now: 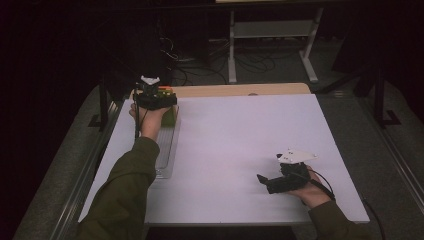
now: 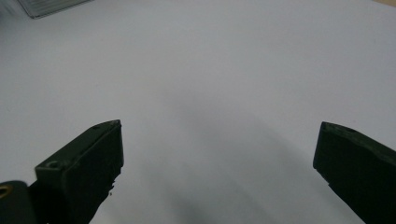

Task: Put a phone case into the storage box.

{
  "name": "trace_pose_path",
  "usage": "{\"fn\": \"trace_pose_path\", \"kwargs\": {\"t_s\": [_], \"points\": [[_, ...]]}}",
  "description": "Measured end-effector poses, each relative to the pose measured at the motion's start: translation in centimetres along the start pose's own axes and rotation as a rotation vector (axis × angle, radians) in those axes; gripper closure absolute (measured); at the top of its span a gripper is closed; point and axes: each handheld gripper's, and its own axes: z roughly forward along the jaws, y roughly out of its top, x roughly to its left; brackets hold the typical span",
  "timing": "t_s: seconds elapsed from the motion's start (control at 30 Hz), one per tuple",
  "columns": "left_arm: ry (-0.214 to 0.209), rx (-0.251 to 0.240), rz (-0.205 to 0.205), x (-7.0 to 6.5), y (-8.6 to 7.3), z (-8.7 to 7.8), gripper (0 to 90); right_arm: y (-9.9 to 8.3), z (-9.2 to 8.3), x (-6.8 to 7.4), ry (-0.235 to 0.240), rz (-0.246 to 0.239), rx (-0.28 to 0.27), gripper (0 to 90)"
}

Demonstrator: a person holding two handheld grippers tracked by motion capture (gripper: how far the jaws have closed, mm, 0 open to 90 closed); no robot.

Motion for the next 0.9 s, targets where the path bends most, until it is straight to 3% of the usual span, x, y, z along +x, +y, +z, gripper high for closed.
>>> {"fn": "trace_pose_path", "kwargs": {"t_s": [0.23,0.47,0.57,0.9], "points": [[-0.012,0.01,-0.001,0.0,-0.1,0.0,0.0,0.0,0.1,0.1,0.001,0.005,-0.004,1.0],[-0.028,0.02,0.031,0.2,0.0,-0.5,0.0,0.0,0.1,0.0,0.0,0.0,-0.003,1.0],[-0.047,0.01,0.018,0.2,0.1,-0.7,0.0,0.0,0.1,0.0,-0.001,0.001,-0.005,1.0],[-0.098,0.025,0.047,0.9,-0.1,-2.2,0.0,0.0,0.1,0.0,-0.002,-0.003,-0.003,1.0]]}}
